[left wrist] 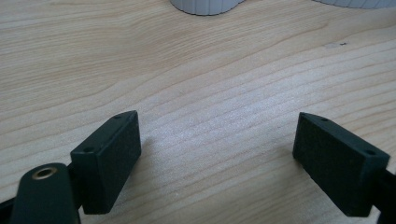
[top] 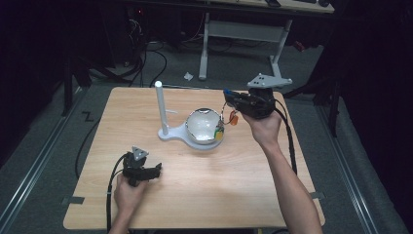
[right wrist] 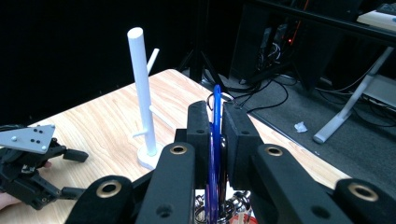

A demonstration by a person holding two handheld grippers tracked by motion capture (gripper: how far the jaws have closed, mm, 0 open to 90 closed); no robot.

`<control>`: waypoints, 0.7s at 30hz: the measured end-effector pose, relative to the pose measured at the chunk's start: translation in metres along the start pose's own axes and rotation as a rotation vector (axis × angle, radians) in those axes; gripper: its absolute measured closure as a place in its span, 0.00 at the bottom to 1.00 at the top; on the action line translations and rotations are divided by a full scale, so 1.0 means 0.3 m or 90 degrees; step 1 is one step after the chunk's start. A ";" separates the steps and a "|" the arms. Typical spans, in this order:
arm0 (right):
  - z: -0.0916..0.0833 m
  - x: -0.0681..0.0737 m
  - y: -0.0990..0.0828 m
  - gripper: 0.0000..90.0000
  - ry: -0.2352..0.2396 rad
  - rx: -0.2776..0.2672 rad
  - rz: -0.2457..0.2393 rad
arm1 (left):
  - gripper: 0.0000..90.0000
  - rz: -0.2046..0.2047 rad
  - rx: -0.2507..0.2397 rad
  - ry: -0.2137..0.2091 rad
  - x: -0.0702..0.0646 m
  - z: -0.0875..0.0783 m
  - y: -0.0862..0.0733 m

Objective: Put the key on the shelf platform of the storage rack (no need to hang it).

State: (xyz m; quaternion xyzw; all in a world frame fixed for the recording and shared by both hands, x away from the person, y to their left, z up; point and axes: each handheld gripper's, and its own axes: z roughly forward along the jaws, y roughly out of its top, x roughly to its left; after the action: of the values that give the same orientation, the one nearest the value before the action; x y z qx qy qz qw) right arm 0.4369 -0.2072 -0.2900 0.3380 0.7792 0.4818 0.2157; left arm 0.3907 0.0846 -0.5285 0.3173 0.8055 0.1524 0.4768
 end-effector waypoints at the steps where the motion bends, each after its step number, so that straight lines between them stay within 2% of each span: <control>1: 0.021 0.005 0.009 0.92 0.004 0.001 0.001 | 0.17 0.004 0.000 -0.003 0.001 0.000 0.000; 5: 0.052 0.013 0.020 0.92 0.012 0.004 0.002 | 0.17 -0.007 0.000 0.003 -0.002 0.000 -0.001; 6: 0.064 0.017 0.022 0.92 0.012 0.007 0.003 | 0.17 0.000 -0.001 -0.001 0.000 0.000 0.000; 9: 0.116 0.024 0.015 0.92 0.016 0.022 0.006 | 0.17 -0.001 0.001 0.001 0.000 0.000 0.000; 12: 0.136 0.028 0.011 0.92 0.015 0.027 0.008 | 0.17 0.000 0.000 -0.001 0.001 0.001 0.001; 13: 0.162 0.034 0.006 0.92 0.016 0.031 0.008 | 0.17 -0.004 0.002 0.000 -0.001 0.000 0.001; 16: 0.192 0.039 0.000 0.92 0.016 0.035 0.008 | 0.17 -0.014 0.002 0.004 -0.004 0.000 0.000; 21: 0.227 0.037 -0.010 0.92 0.007 0.040 0.013 | 0.17 -0.007 0.000 0.003 -0.002 0.000 0.001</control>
State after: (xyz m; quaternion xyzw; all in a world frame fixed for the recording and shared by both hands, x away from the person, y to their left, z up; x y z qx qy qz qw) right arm 0.4735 -0.1589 -0.3230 0.3497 0.7917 0.4612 0.1957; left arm 0.3910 0.0844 -0.5281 0.3125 0.8083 0.1503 0.4758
